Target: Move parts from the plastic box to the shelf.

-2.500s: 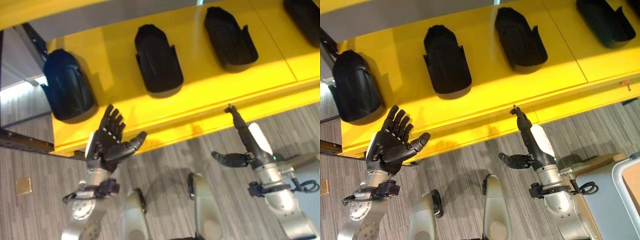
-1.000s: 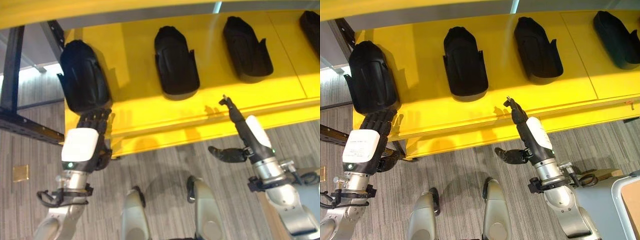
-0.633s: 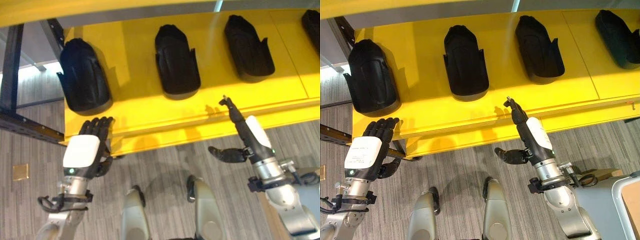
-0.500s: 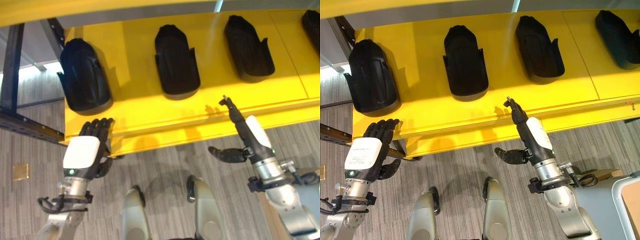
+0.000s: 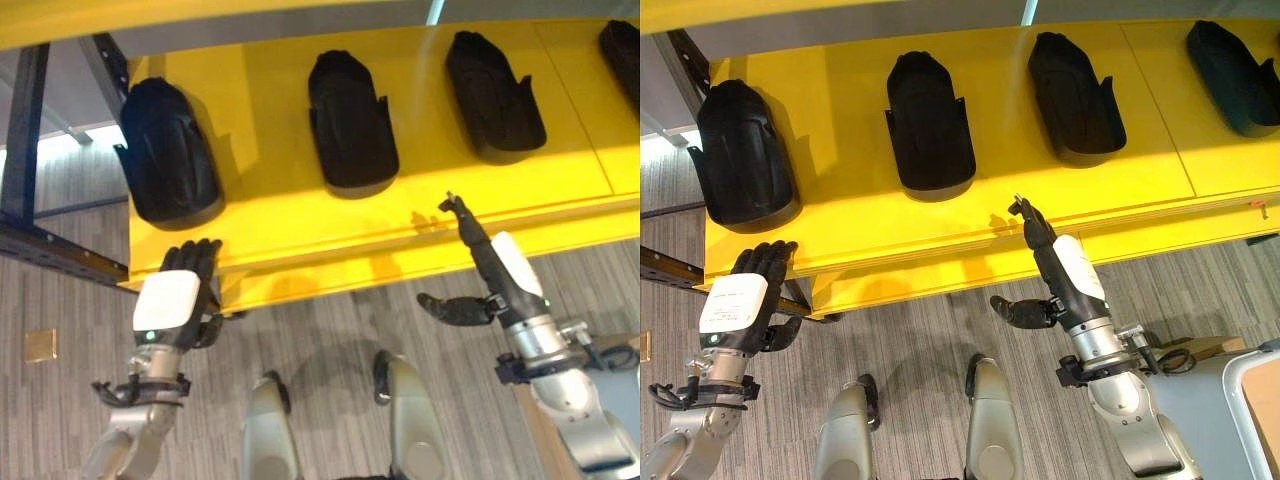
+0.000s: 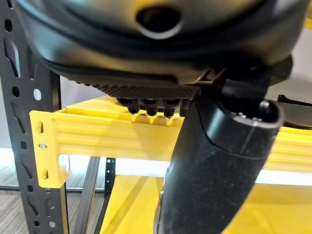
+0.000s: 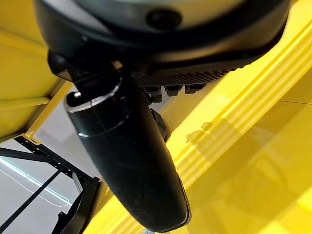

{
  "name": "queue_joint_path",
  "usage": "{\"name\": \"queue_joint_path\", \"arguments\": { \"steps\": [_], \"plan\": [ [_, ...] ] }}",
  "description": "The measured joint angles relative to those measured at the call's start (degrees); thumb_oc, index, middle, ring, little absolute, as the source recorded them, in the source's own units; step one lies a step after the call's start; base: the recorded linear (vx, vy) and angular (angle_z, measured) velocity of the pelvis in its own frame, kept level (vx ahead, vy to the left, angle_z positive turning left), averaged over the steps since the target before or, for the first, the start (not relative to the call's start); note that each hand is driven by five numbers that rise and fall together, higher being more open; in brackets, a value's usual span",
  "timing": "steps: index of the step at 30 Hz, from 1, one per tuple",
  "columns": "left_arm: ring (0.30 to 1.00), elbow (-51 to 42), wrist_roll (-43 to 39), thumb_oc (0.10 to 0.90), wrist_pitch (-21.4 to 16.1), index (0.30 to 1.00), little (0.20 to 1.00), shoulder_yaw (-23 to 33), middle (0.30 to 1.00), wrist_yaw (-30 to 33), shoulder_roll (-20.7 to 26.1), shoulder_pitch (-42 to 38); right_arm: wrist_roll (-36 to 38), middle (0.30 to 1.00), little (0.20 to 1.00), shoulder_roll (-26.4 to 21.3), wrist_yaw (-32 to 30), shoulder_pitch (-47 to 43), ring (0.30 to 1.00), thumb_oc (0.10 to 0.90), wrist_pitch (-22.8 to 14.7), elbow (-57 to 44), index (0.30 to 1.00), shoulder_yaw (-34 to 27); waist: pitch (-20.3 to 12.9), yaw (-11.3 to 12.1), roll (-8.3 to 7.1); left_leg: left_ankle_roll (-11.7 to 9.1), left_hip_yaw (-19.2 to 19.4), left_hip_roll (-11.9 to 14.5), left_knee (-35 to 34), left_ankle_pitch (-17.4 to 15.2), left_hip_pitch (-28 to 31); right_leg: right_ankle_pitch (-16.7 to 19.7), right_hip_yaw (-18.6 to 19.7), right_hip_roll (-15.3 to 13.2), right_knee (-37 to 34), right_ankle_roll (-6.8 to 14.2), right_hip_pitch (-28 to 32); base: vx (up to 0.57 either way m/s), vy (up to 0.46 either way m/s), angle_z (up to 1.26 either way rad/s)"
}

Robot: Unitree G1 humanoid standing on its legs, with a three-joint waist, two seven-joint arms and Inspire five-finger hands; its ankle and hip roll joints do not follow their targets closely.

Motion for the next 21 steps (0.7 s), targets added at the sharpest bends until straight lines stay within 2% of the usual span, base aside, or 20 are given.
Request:
{"name": "queue_joint_path", "arguments": {
  "steps": [6,21],
  "plan": [
    [1.000,1.78,1.39,0.900,1.62,1.000,1.000,-0.19,1.000,1.39,0.00,-1.56,0.00,1.000,1.000,0.00,-0.01,-0.09,1.000,0.900,0.00,0.01,1.000,0.46,-0.01,-0.70,-0.02,0.37,0.35,0.10,1.00,-0.40,-1.09,0.16,0.65,0.21,0.06,-0.15,-1.03,0.01,0.005,-0.02],
    [1.000,4.35,2.62,0.900,2.81,1.000,1.000,-0.35,1.000,2.81,0.02,-3.78,0.00,1.000,1.000,-0.02,-0.11,-0.10,1.000,0.900,0.00,0.01,1.000,0.51,-0.01,-1.18,-0.03,0.45,0.27,0.19,1.94,-0.65,-1.72,0.22,0.79,0.27,0.45,-0.14,-1.45,0.00,0.000,0.00]
  ]
}}
